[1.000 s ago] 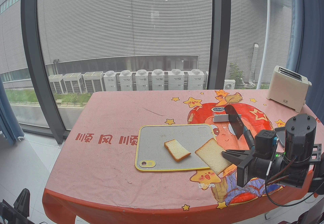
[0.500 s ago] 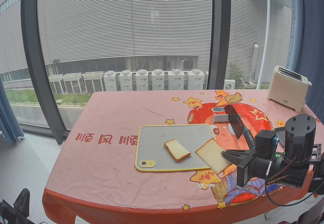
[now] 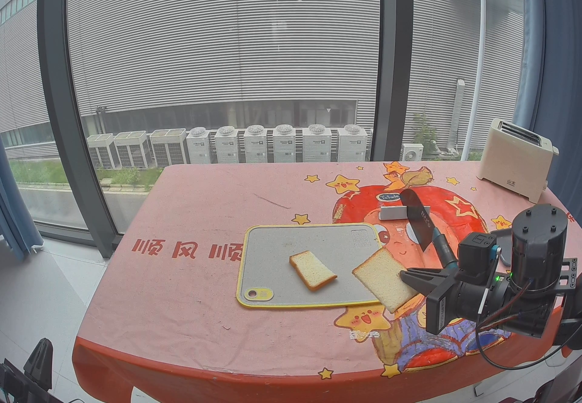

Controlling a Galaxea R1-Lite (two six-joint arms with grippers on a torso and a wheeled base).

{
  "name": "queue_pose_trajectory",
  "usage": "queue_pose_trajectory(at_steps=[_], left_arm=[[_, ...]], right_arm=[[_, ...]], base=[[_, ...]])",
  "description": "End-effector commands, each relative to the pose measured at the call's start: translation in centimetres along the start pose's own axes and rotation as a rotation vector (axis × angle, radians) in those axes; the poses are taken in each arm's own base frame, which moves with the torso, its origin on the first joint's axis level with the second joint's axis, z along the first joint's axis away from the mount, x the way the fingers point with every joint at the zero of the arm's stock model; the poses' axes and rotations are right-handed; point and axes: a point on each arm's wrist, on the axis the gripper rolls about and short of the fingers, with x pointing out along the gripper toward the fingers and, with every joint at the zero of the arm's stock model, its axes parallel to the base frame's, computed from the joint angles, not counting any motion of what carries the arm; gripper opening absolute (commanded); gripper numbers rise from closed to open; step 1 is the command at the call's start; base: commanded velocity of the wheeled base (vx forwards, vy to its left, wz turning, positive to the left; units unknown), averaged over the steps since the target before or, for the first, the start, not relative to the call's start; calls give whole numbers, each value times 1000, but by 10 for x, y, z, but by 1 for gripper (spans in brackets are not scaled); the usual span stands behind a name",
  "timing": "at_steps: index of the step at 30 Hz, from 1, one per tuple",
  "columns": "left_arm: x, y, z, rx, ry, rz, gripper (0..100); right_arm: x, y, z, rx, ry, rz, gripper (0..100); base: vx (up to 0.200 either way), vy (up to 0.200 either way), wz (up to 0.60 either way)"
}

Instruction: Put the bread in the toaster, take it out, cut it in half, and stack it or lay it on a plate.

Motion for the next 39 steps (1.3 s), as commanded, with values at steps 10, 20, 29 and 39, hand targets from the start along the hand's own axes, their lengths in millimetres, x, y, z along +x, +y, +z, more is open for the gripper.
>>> queue_pose_trajectory(at_steps=[10, 20, 29, 39], left_arm=[[1, 0, -5, 0, 8, 1, 0], [1, 0, -5, 0, 9, 1, 0], [1, 0, -5, 0, 9, 2, 0], [1, 0, -5, 0, 9, 1, 0]], right_arm=[[1, -1, -1, 0, 6, -4, 0], [1, -2, -3, 3, 10, -9, 0], [1, -3, -4, 19, 13, -20, 0], [5, -4, -6, 57, 26, -64, 0]], base=[[0, -200, 0], [0, -200, 0], [0, -200, 0], [0, -60, 0]])
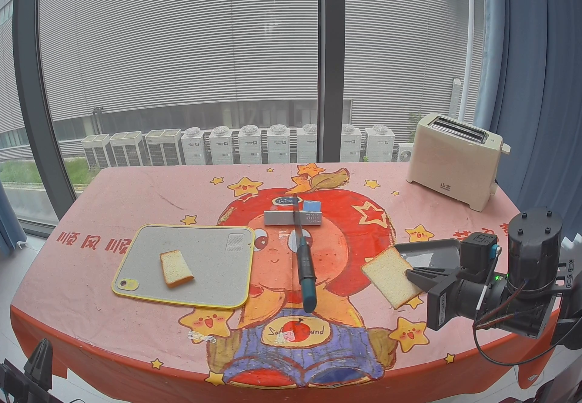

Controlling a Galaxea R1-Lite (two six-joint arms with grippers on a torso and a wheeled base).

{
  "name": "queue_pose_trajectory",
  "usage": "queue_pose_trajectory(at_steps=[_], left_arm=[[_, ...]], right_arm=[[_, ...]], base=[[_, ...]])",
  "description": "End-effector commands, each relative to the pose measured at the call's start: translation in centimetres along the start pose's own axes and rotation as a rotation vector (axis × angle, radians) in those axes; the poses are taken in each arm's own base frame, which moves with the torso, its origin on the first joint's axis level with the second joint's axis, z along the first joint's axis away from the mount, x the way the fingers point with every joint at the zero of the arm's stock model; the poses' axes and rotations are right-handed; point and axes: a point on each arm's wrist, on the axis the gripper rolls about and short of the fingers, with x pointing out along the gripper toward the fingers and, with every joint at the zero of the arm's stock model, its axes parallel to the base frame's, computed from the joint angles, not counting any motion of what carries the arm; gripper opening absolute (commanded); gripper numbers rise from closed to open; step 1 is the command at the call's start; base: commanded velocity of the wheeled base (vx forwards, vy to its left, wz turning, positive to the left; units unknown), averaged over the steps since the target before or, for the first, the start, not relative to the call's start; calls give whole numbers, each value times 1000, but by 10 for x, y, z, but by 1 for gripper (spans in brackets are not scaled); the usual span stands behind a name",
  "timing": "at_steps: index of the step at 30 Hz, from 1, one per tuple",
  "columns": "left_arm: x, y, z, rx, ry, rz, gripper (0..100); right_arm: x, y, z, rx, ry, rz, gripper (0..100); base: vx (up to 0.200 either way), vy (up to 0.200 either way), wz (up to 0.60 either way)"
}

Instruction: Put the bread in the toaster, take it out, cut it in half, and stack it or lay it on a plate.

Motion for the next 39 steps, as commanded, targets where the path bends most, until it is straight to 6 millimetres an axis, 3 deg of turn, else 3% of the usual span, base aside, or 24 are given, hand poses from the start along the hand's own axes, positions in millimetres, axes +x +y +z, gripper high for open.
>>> queue_pose_trajectory(at_steps=[1, 12, 26, 39], left_arm=[[1, 0, -5, 0, 9, -2, 0], [1, 0, -5, -1, 9, -2, 0], [1, 0, -5, -1, 9, 0, 0], [1, 0, -5, -1, 9, -2, 0]], right_arm=[[2, -1, -2, 0, 11, -6, 0], [3, -6, -2, 14, 11, -48, 0], [32, -29, -1, 113, 41, -247, 0], [44, -37, -7, 117, 75, -344, 0]], base=[[0, 0, 0], [0, 0, 0], [0, 0, 0], [0, 0, 0]])
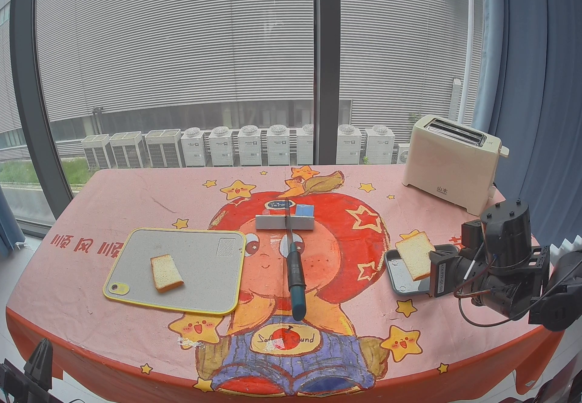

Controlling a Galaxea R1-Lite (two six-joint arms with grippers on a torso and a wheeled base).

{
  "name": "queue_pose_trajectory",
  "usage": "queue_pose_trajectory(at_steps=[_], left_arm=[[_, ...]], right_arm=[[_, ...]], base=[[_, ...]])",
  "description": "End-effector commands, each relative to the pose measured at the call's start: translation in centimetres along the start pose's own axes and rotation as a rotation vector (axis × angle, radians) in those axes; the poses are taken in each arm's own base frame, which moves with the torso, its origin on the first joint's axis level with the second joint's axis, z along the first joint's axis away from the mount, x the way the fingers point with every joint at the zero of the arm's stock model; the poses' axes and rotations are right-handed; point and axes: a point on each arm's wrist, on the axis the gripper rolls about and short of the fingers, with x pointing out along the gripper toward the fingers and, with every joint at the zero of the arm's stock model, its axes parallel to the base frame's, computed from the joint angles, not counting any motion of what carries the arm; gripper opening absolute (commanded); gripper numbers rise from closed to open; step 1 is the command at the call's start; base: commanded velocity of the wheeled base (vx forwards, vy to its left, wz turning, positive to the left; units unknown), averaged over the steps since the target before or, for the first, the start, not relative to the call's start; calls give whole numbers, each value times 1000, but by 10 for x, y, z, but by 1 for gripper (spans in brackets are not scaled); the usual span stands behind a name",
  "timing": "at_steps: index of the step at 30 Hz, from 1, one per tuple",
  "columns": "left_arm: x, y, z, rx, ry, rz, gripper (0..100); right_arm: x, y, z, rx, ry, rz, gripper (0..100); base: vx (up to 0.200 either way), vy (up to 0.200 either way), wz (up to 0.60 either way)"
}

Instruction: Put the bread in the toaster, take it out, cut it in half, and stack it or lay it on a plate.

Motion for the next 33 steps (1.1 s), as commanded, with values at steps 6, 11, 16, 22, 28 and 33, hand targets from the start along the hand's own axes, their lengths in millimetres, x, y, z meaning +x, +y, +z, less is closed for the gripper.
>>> queue_pose_trajectory(at_steps=[6, 11, 16, 22, 28, 33], left_arm=[[1, 0, -5, 0, 9, -1, 0], [1, 0, -5, 0, 8, -1, 0], [1, 0, -5, 0, 9, 1, 0], [1, 0, -5, 0, 9, 1, 0], [1, 0, -5, 0, 9, -1, 0], [1, 0, -5, 0, 9, 1, 0]], right_arm=[[10, -1, -6, -8, 34, -27, 0], [14, -4, -8, -9, 47, -55, 0], [23, -5, -13, -11, 77, -76, 0], [30, -6, -14, -10, 84, -113, 0], [33, -8, -15, -10, 91, -133, 0], [35, -8, -16, -12, 91, -153, 0]], base=[[0, 0, 0], [0, 0, 0], [0, 0, 0], [0, 0, 0], [0, 0, 0], [0, 0, 0]])
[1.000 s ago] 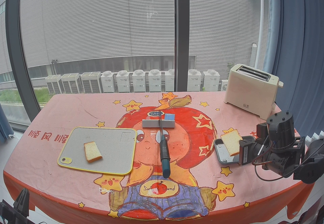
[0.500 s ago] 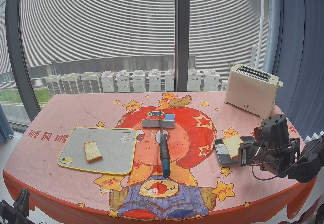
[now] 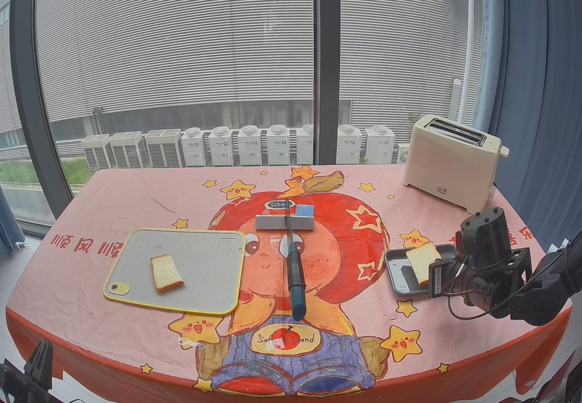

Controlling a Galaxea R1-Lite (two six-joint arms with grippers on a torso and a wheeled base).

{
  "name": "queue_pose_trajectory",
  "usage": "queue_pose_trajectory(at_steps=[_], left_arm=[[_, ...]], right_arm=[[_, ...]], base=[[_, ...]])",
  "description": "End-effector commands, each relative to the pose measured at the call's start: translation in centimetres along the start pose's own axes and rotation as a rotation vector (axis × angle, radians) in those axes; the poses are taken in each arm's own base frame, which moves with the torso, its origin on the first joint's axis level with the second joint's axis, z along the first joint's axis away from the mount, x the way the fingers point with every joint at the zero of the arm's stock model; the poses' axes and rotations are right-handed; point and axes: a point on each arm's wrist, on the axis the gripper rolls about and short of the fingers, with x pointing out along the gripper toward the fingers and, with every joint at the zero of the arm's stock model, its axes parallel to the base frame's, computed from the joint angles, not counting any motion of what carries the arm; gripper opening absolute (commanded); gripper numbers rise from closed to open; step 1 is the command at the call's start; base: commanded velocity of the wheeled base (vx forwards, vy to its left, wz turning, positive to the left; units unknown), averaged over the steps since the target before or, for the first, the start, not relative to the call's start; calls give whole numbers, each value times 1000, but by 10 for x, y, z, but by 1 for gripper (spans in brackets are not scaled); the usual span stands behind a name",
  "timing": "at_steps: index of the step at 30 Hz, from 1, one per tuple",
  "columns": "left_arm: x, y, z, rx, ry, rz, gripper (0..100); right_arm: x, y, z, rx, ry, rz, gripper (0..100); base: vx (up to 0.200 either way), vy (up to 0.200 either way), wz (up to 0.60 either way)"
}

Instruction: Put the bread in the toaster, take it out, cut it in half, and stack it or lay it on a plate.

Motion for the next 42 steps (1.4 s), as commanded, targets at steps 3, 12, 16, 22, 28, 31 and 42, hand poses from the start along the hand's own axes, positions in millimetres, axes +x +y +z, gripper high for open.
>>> queue_pose_trajectory(at_steps=[3, 12, 16, 22, 28, 31, 42], left_arm=[[1, 0, -5, 0, 9, 1, 0], [1, 0, -5, 0, 9, -1, 0], [1, 0, -5, 0, 8, 1, 0], [1, 0, -5, 2, 8, -1, 0], [1, 0, -5, 2, 8, -1, 0], [1, 0, -5, 0, 9, 1, 0], [1, 0, -5, 0, 9, -1, 0]], right_arm=[[3, 0, -1, -1, 5, -8, 0], [3, 0, -1, -1, 4, -10, 0], [2, 0, 0, -1, 3, -9, 0], [2, 0, 0, -1, 3, -9, 0], [2, 1, 0, 1, 1, -8, 100], [2, 1, 1, 19, -2, -5, 100], [0, 3, 2, 37, -9, 2, 100]], base=[[0, 0, 0], [0, 0, 0], [0, 0, 0], [0, 0, 0], [0, 0, 0], [0, 0, 0], [0, 0, 0]])
